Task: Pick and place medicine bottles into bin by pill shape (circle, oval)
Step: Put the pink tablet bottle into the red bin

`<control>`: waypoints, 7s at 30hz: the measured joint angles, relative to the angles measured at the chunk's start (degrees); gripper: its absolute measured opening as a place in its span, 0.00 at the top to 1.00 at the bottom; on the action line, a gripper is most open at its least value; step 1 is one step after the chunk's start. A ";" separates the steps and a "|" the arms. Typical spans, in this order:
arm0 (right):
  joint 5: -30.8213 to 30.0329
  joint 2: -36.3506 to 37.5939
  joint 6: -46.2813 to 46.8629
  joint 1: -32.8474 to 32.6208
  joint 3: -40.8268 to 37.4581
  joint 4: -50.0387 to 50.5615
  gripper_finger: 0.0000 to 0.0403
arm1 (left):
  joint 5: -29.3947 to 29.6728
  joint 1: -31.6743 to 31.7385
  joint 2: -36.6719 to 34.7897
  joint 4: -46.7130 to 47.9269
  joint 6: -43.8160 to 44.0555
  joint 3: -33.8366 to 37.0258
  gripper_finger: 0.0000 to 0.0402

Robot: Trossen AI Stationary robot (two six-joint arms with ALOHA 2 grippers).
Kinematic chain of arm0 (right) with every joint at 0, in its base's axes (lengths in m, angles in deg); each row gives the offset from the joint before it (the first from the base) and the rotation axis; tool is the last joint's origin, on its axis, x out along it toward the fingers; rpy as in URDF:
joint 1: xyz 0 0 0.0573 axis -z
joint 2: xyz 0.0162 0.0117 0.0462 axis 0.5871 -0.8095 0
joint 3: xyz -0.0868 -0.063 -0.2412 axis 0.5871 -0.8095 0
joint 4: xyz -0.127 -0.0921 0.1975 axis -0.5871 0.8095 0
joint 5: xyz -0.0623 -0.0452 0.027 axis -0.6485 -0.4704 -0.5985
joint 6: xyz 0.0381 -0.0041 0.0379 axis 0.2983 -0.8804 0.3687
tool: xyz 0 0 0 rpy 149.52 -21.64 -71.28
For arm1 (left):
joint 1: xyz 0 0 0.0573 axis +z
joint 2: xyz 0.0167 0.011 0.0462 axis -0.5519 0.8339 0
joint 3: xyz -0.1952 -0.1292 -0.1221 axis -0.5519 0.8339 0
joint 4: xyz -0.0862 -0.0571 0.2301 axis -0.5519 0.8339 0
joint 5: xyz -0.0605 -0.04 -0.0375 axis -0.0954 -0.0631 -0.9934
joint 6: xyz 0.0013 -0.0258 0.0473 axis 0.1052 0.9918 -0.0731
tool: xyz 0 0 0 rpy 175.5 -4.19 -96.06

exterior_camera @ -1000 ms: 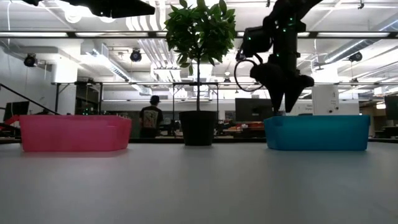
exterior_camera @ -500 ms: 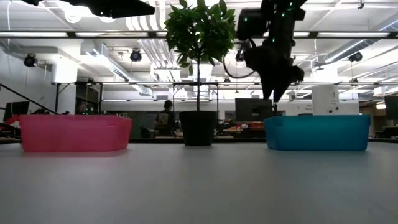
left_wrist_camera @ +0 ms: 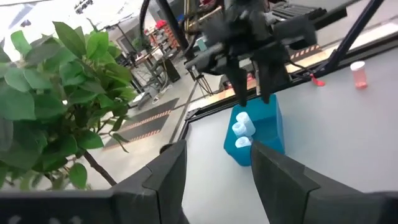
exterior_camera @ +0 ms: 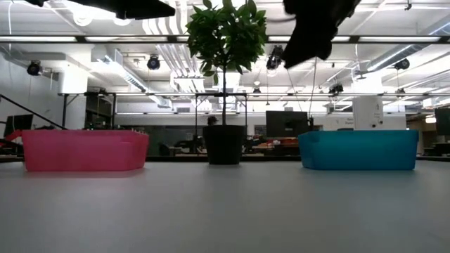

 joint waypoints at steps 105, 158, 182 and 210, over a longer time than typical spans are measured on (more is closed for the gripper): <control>6.29 32.95 -33.38 -3.91 -34.23 -47.34 0.66 | -29.88 -42.11 40.79 84.89 144.53 -39.89 0.59; 6.29 31.17 -31.68 -3.91 -34.32 -47.27 0.66 | -33.03 -42.53 41.27 69.37 144.76 -26.75 0.64; 6.29 31.17 -31.55 -3.91 -34.33 -47.18 0.66 | -32.94 -38.46 37.30 68.58 136.59 -35.56 0.75; 6.27 31.15 -32.10 -3.91 -34.34 -46.00 0.66 | -26.15 4.47 33.24 88.96 77.65 -41.48 0.75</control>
